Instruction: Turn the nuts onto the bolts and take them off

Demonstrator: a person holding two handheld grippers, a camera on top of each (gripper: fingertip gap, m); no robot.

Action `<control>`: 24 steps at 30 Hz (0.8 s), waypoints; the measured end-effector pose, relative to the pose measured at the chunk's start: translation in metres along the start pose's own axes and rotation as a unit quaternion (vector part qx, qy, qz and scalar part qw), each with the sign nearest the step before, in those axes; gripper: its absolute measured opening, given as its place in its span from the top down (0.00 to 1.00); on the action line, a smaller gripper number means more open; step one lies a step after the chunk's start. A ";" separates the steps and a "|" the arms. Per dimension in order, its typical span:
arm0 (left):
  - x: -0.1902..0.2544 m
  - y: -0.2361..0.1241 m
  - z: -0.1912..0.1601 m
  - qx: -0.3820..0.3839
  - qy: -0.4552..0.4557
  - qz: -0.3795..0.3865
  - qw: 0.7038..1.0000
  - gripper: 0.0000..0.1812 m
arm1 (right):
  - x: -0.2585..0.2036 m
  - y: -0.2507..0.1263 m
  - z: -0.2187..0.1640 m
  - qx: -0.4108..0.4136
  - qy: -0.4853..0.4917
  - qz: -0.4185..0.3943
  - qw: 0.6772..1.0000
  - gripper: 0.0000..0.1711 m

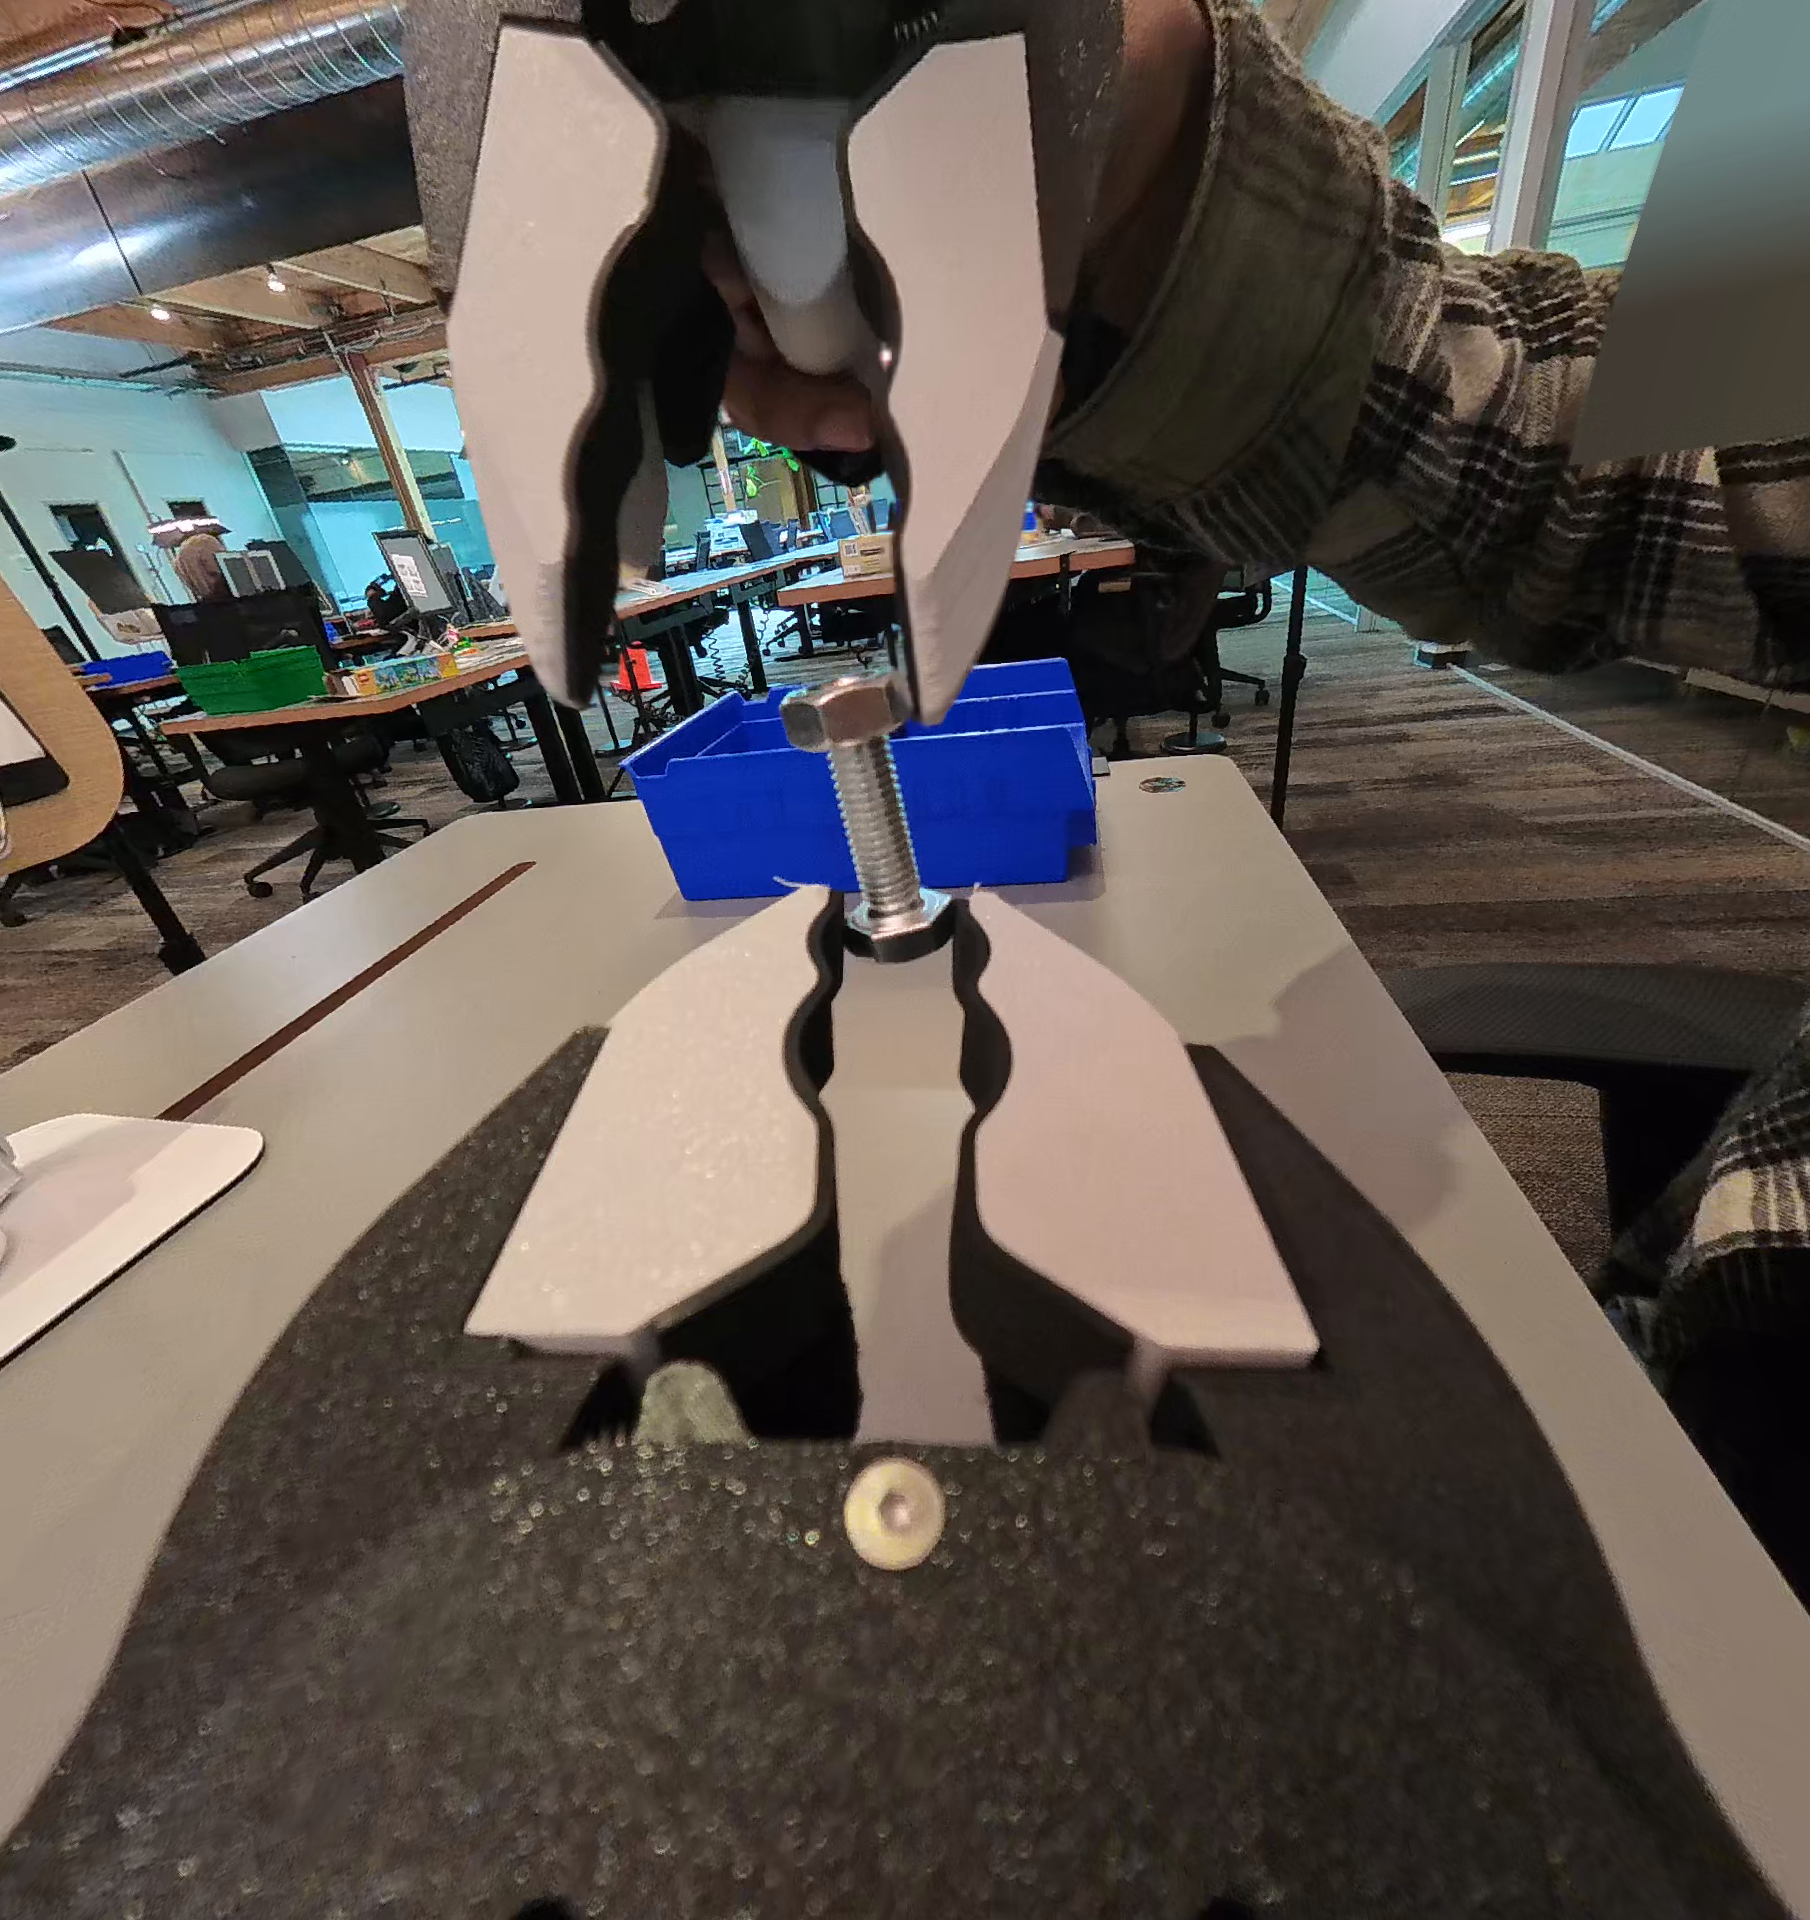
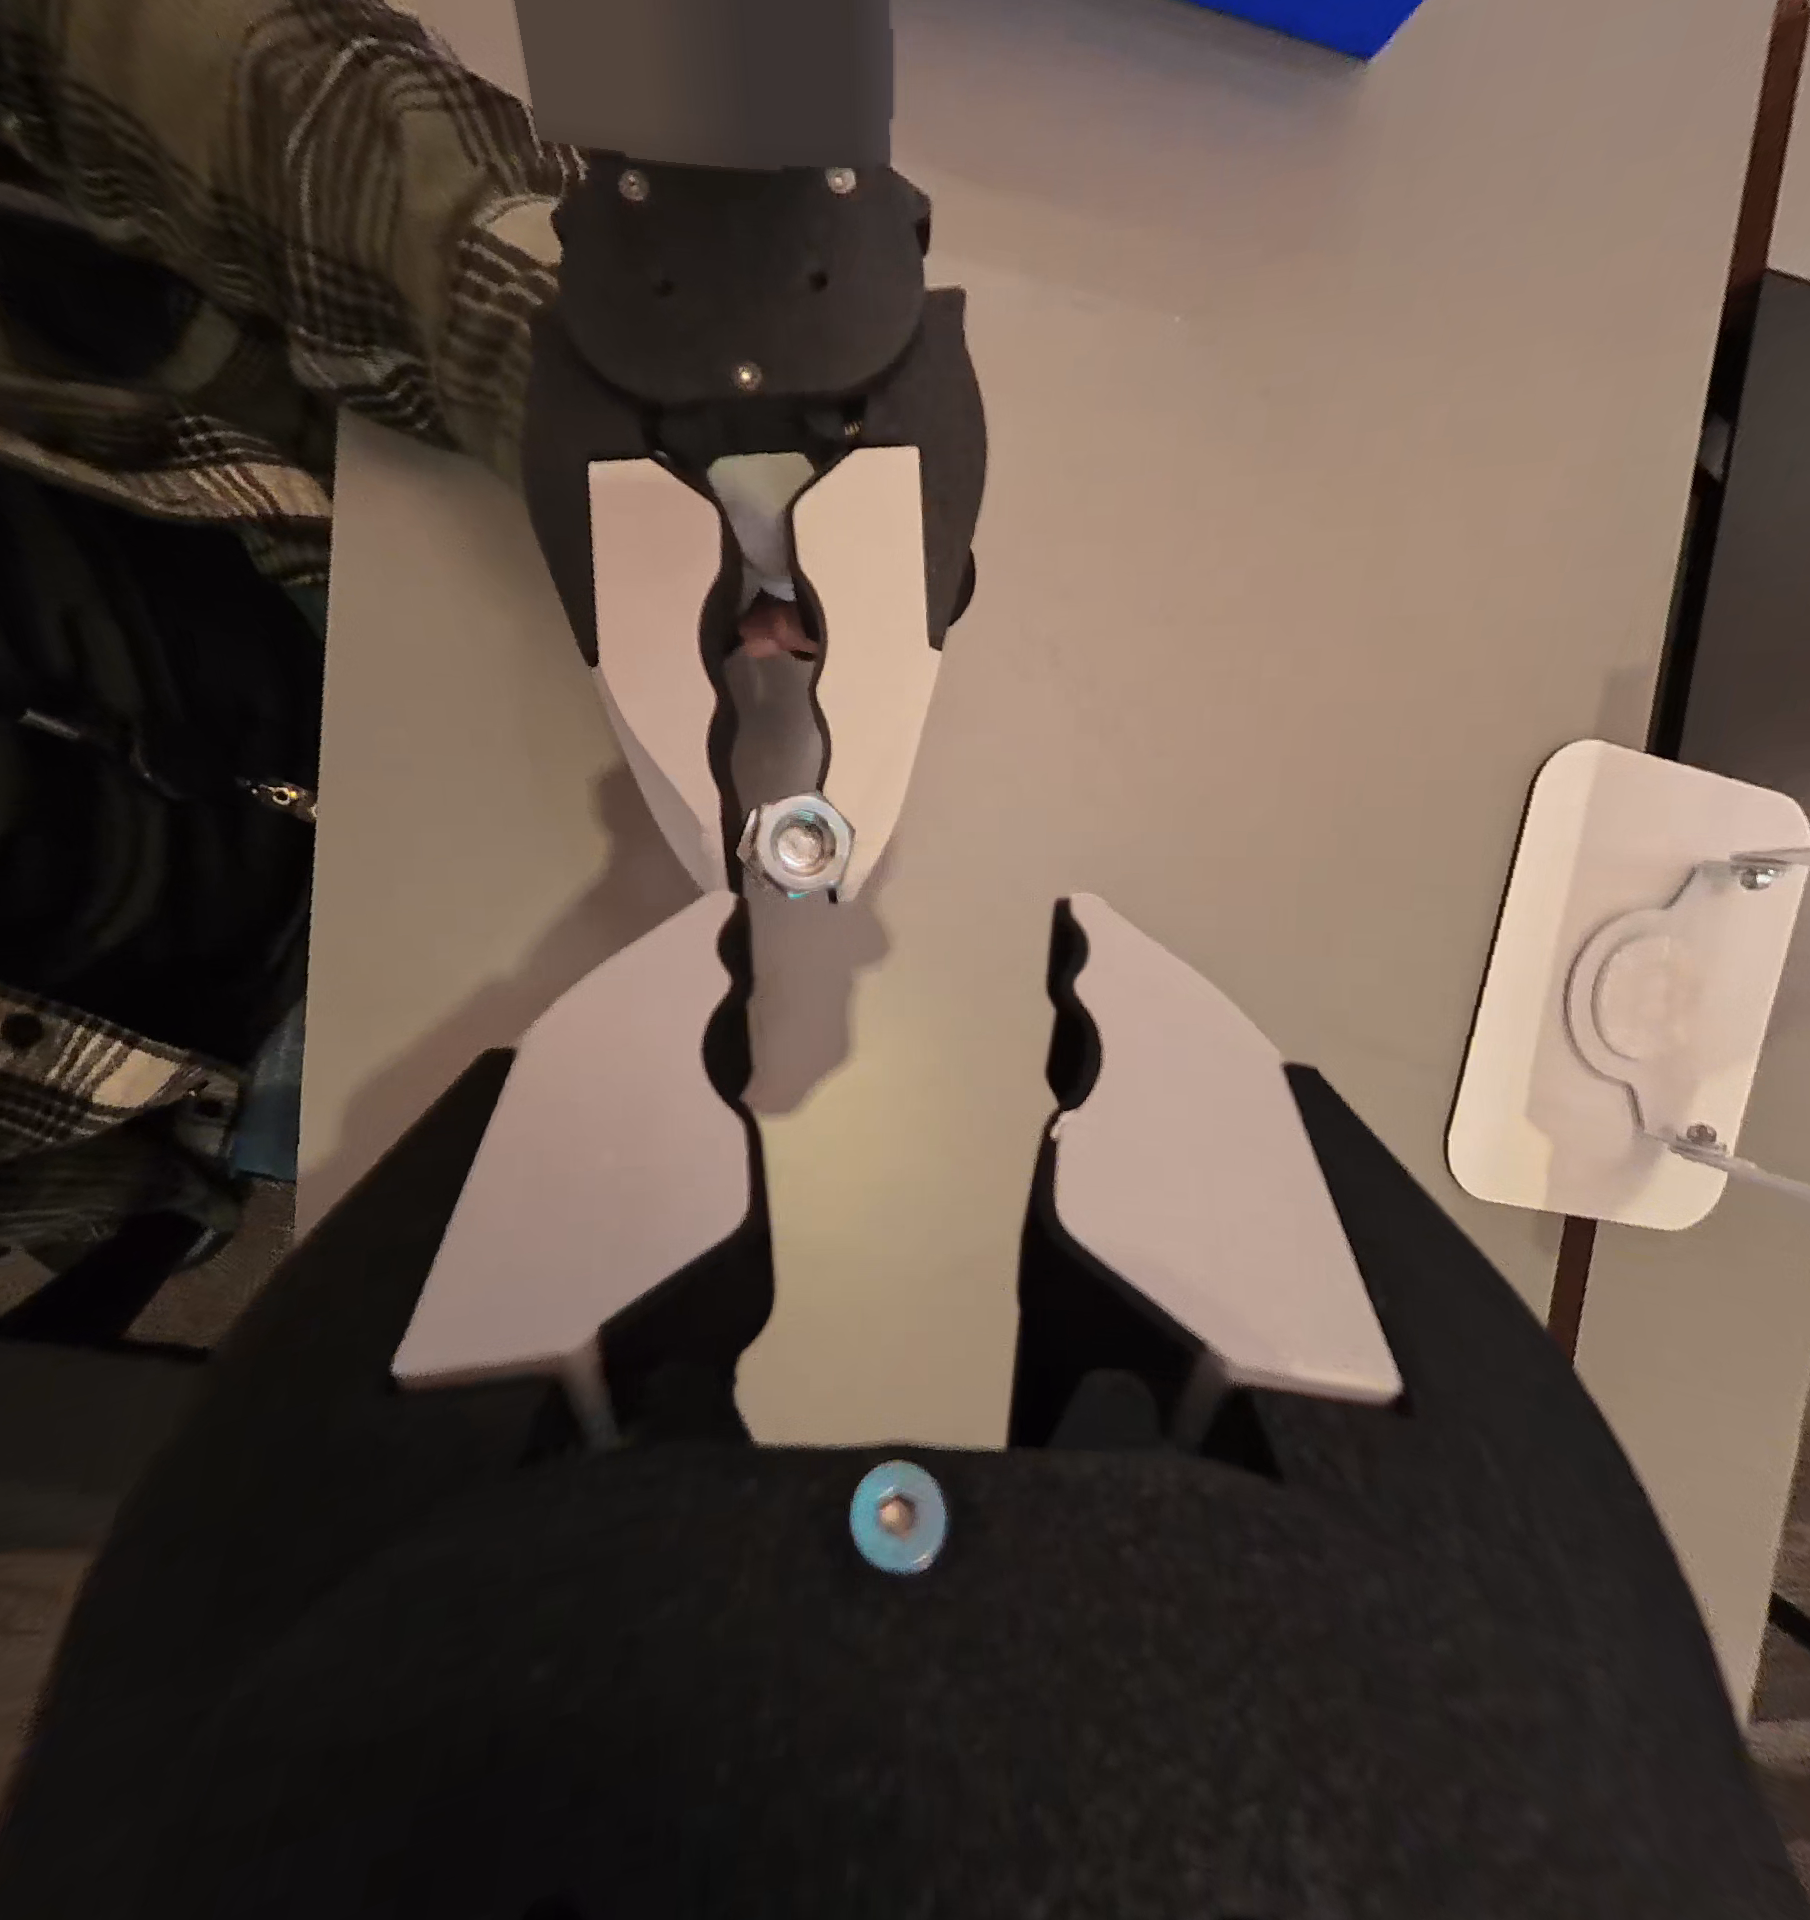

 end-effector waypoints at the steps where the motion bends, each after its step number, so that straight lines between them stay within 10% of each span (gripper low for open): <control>1: 0.000 0.000 0.000 0.000 0.000 0.001 1.000 0.89 | 0.000 -0.001 0.000 0.004 0.006 -0.004 1.000 0.66; 24: -0.003 -0.004 0.003 0.018 -0.001 0.015 1.000 0.89 | 0.013 -0.014 -0.013 0.048 0.113 -0.084 0.989 0.55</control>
Point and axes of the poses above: each gripper's, where its closed fingertips meet, y out along the fingers, z out of its top, x = y × z across the jaws, the point moved 8 cm from there along -y, back along the fingers, and after that the axes turned 8 degrees about -y, right-handed, at the moved point
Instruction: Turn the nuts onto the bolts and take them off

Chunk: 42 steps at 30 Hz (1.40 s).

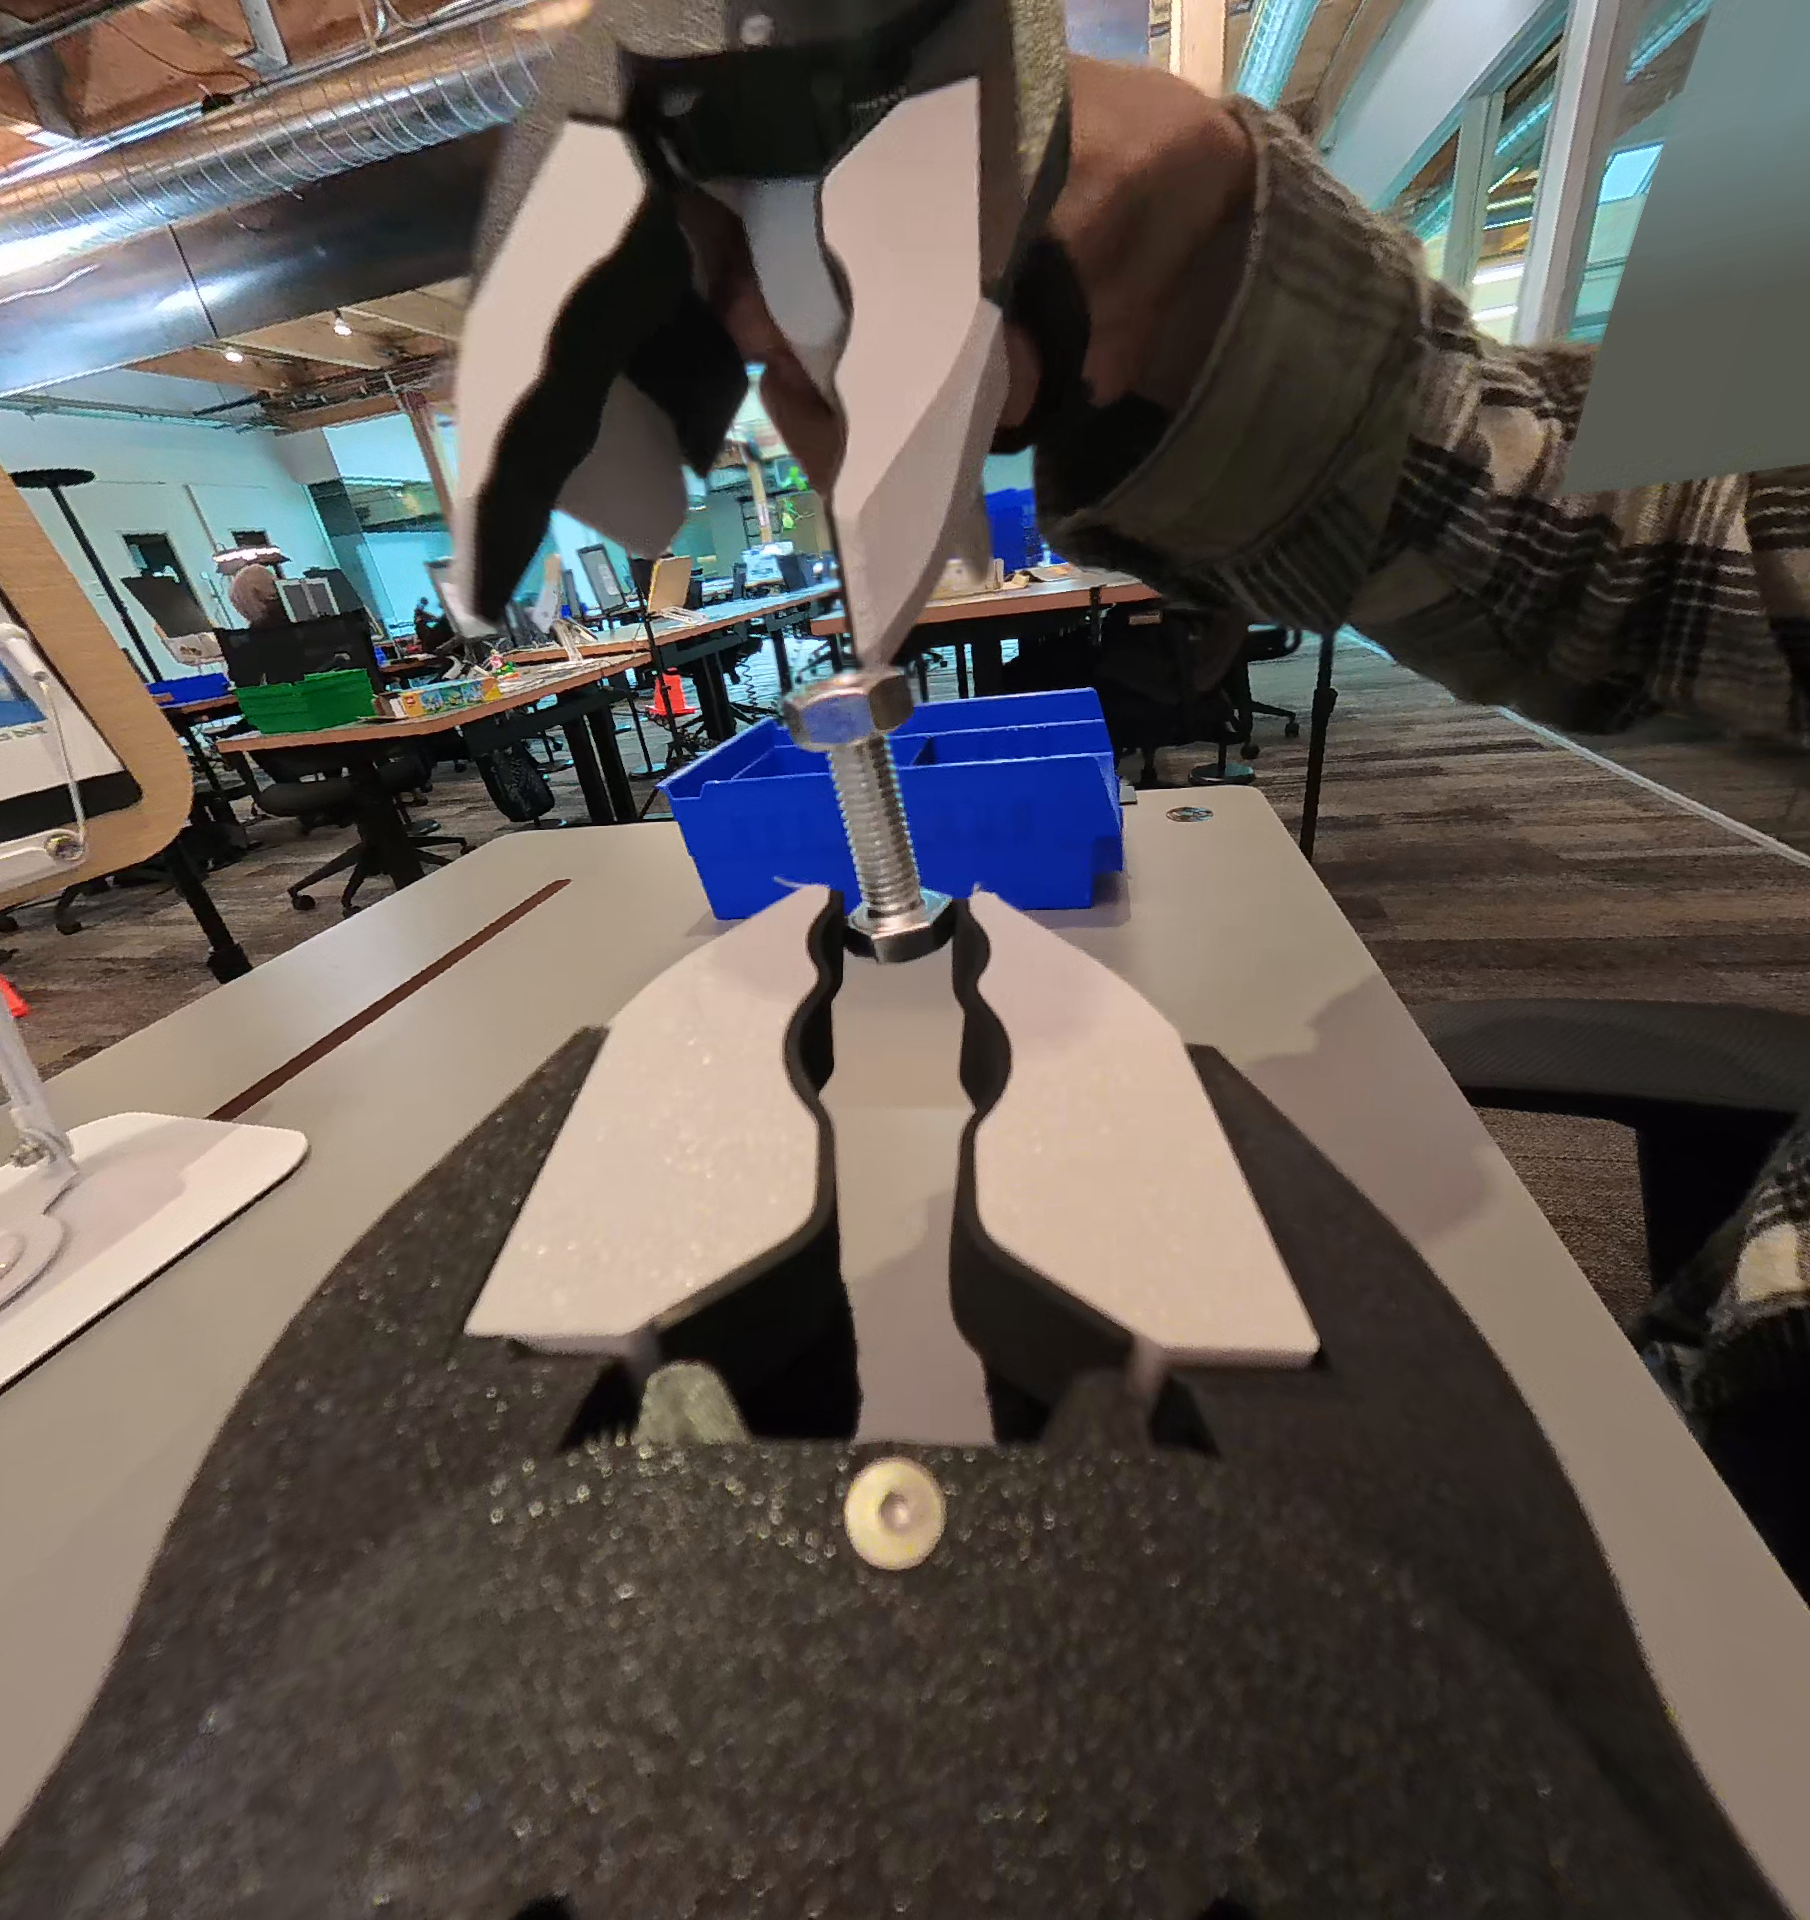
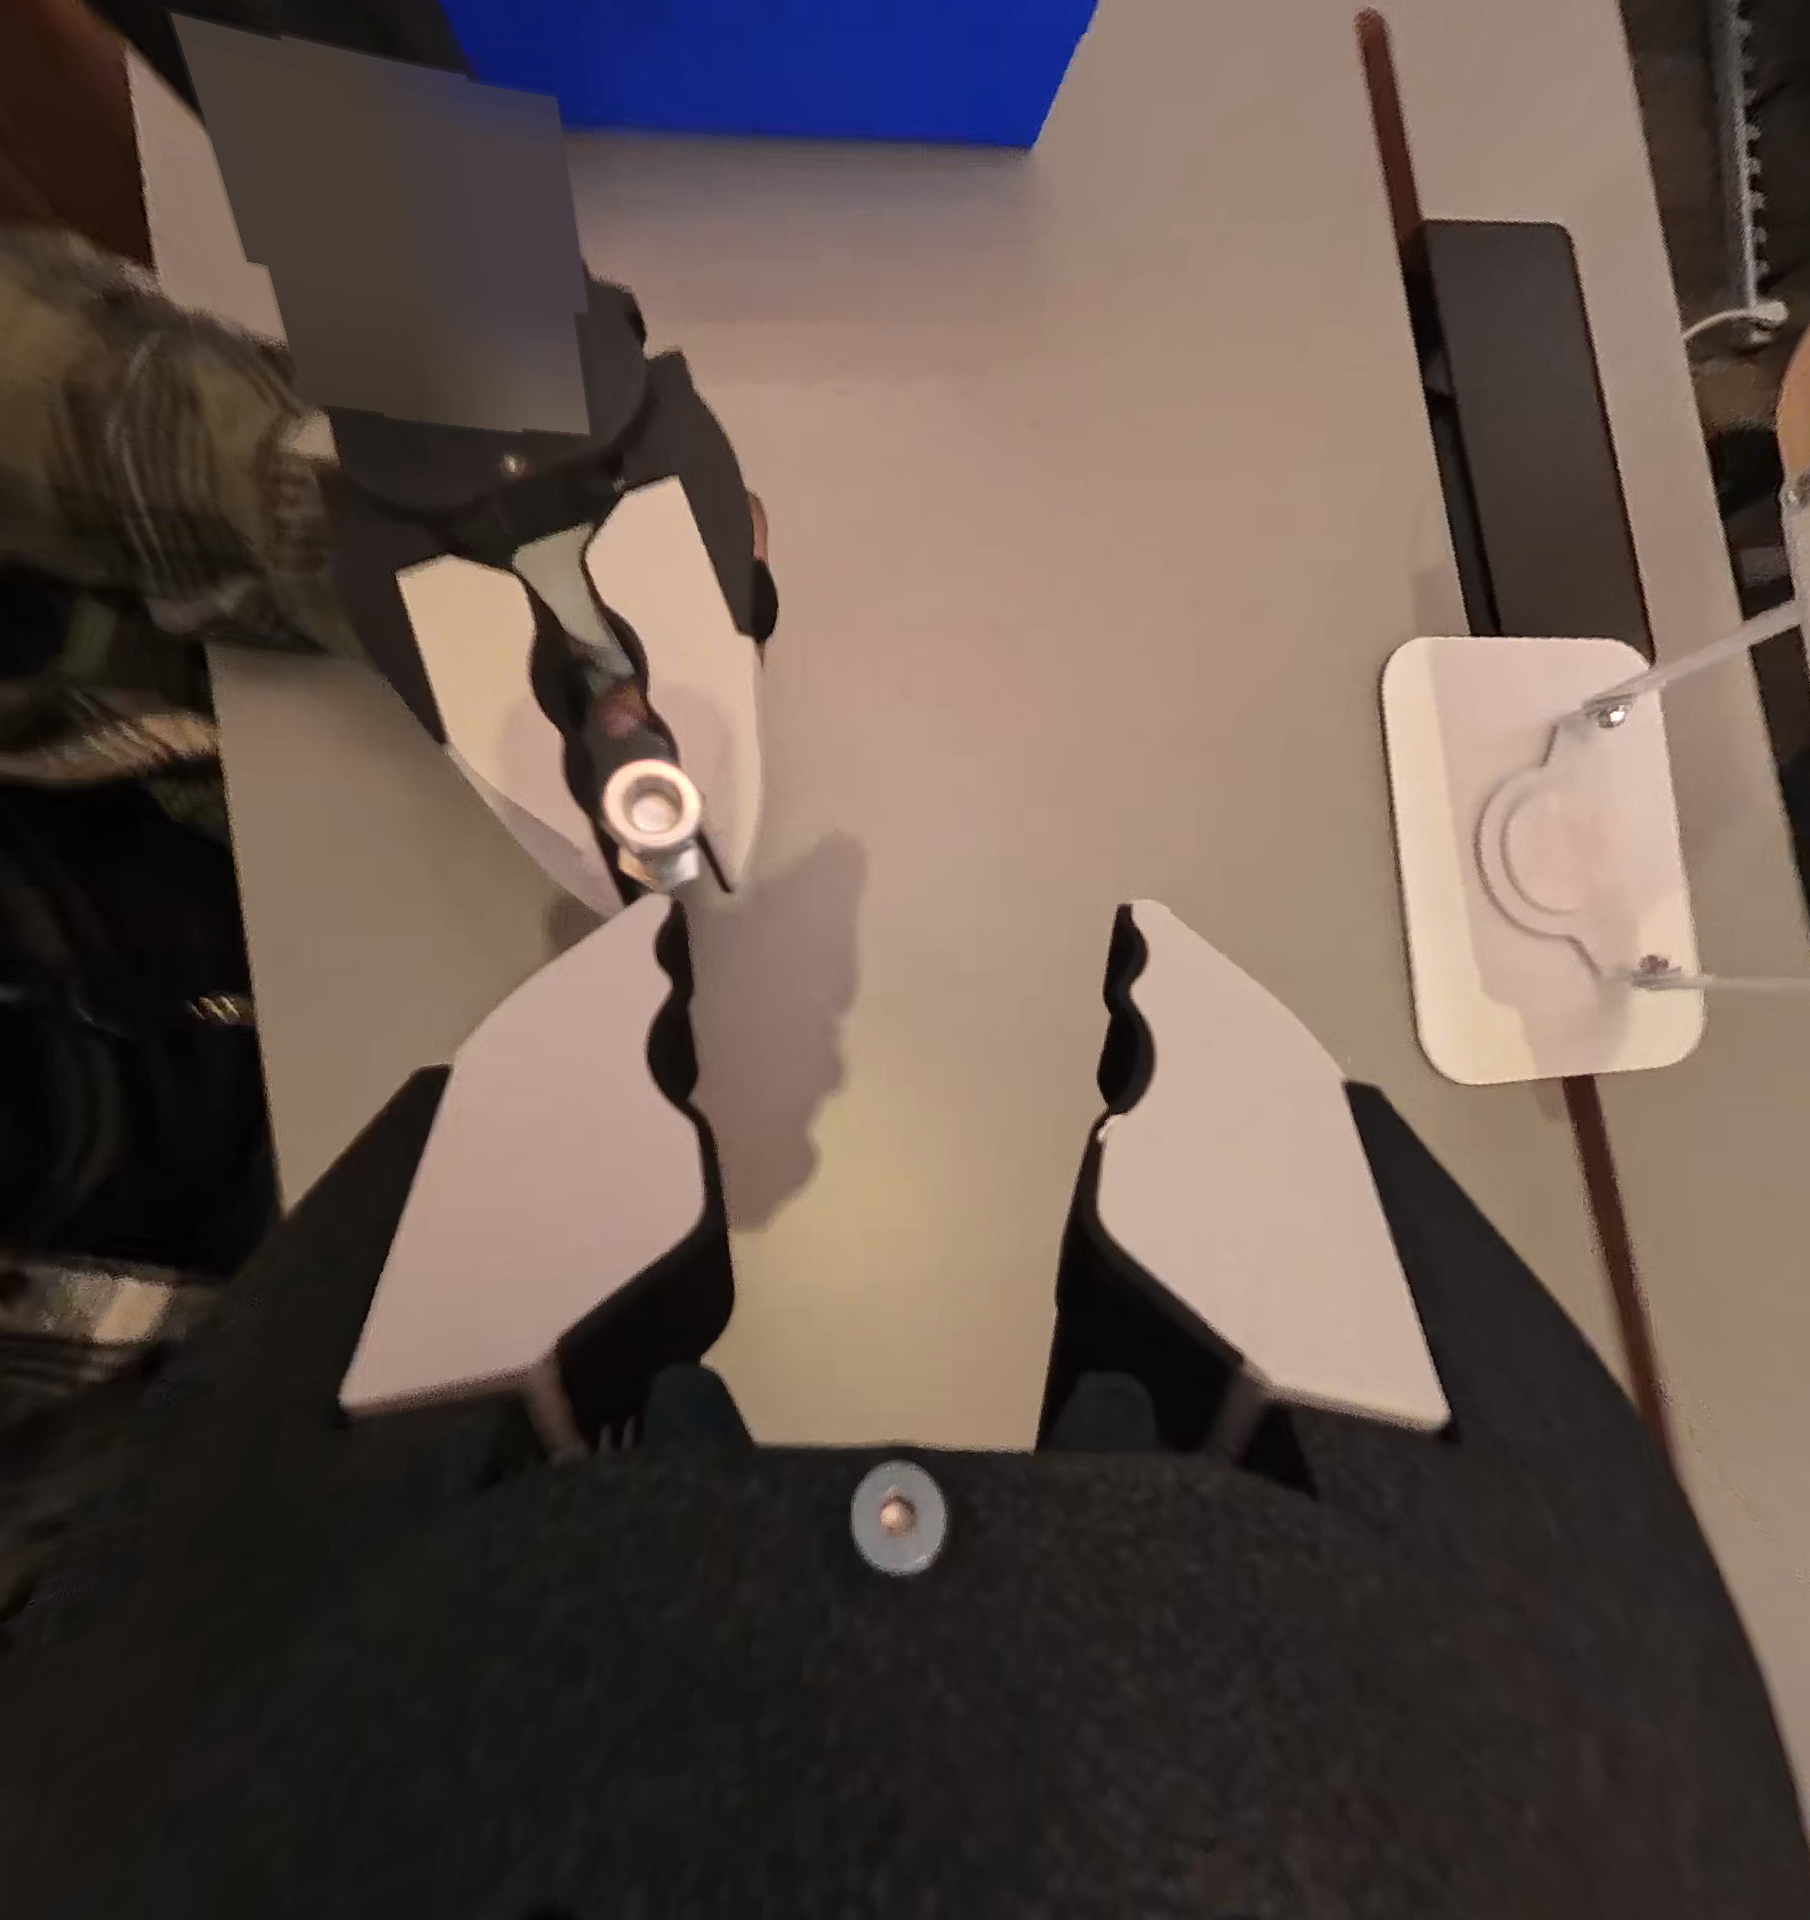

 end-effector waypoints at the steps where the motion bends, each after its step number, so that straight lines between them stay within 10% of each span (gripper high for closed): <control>1: -0.001 -0.001 0.001 0.002 0.002 0.006 1.000 0.89 | -0.003 -0.002 -0.002 0.026 0.035 -0.006 0.999 0.58; 9: -0.010 -0.007 0.001 0.004 0.010 0.080 0.997 0.89 | -0.044 0.021 -0.025 0.273 0.311 0.032 0.910 0.75; 19: -0.010 -0.005 -0.001 -0.007 0.015 0.090 0.996 0.89 | -0.038 0.035 -0.008 0.225 0.265 -0.032 0.937 0.82; 31: -0.004 -0.002 0.000 0.005 -0.009 0.024 1.000 0.89 | -0.028 0.025 -0.002 0.152 0.004 0.082 0.985 0.90; 42: 0.011 0.010 -0.007 -0.021 -0.007 -0.057 0.998 0.89 | -0.024 0.023 -0.002 0.103 -0.259 0.257 0.925 0.90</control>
Point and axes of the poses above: each gripper's, where its closed fingertips meet, y out along the fingers, z out of its top, x = y × z across the jaws, the point moved 8 cm from there along -y, back along the fingers, and after that the axes turned 8 degrees about -y, right-handed, at the moved point
